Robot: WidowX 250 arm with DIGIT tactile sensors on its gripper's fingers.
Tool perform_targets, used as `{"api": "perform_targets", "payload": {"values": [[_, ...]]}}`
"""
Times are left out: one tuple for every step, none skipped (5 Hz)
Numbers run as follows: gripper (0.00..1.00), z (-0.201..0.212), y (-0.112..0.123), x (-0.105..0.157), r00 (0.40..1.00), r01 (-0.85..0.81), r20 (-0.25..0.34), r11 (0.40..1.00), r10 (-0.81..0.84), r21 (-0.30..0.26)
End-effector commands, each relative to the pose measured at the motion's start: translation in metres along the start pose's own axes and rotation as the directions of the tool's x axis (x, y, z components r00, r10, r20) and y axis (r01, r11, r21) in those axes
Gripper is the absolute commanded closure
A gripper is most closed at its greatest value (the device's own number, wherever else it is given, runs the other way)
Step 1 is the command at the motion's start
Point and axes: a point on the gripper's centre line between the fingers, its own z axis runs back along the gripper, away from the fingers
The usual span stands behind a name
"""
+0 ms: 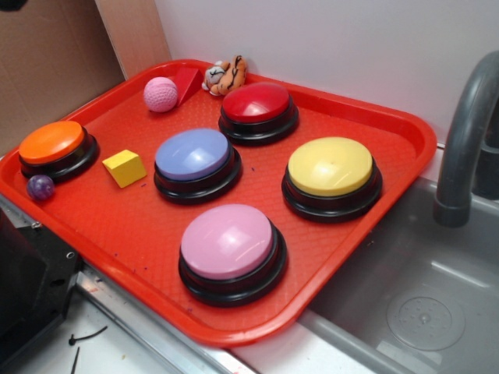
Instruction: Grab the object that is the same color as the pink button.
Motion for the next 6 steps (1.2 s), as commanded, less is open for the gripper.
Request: {"api": "perform_targets", "payload": {"values": [[0.00, 0.000, 0.000, 0.000, 1.000, 0.000, 0.000, 1.000, 0.000, 0.000], [0.00, -0.008, 0.015, 0.015, 0.999, -0.021, 0.037, 1.000, 0.021, 0.010], [0.00, -0.018, 0.034, 0.029, 0.996, -0.082, 0.034, 0.996, 0.080, 0.037], [0.00, -0.038, 0.058, 0.047, 0.981, -0.179, 0.086, 0.981, 0.173, 0.069], [0.00, -0.066, 0.085, 0.075, 0.962, -0.268, 0.092, 0.951, 0.256, 0.153], [0.00, -0.087, 0.103, 0.093, 0.936, -0.337, 0.158, 0.928, 0.314, 0.156]]}}
